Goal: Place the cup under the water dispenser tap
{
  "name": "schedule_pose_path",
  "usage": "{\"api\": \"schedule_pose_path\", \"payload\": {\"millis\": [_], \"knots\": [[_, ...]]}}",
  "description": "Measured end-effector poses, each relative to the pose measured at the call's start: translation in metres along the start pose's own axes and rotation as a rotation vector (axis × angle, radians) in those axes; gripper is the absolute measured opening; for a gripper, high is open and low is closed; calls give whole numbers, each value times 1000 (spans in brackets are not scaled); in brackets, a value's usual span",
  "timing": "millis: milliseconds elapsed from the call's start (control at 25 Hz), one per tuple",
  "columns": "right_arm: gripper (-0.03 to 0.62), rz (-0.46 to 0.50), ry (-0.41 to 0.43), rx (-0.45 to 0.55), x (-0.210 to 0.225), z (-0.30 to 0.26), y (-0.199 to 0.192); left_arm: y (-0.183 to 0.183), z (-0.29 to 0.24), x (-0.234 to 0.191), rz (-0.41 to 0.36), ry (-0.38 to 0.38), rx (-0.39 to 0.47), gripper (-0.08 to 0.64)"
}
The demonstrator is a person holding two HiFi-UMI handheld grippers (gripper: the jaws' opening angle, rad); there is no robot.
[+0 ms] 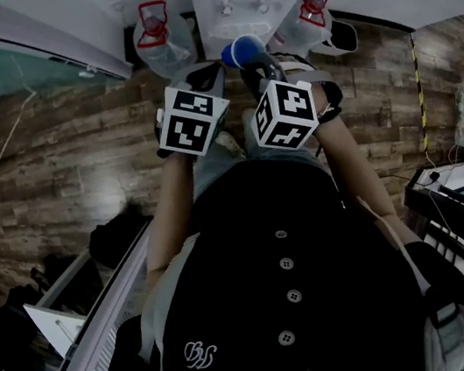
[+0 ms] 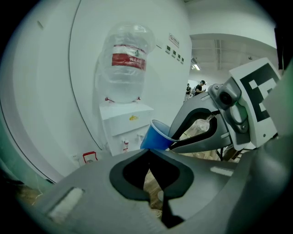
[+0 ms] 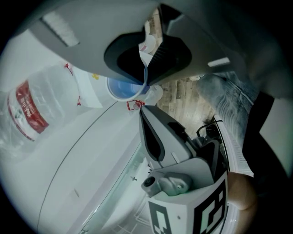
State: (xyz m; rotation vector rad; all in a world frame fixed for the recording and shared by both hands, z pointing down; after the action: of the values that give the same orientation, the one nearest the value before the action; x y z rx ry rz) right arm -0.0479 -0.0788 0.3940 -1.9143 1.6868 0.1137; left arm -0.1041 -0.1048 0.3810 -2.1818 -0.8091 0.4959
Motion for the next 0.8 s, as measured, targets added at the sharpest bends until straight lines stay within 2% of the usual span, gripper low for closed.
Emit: {"api": "schedule_pose_path", "payload": {"millis": [440, 800], "knots": [[26, 14, 38, 12, 12, -10, -7, 12, -11, -4, 15, 29, 10, 5], [25, 54, 90, -3, 30, -26, -25, 19, -28, -6, 91, 45, 33, 5]]}}
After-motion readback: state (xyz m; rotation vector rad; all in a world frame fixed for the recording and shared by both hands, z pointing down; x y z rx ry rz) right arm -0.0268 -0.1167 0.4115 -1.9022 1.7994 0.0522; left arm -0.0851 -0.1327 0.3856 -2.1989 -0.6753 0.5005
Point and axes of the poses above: the fingertips, and each gripper's own axes: z backward along the fingers, x to its right, y out of its top, the point moved 3 cm from there along z, backward along the fingers, and after that the axes turned 2 degrees about -x, right-handed, at the moved point
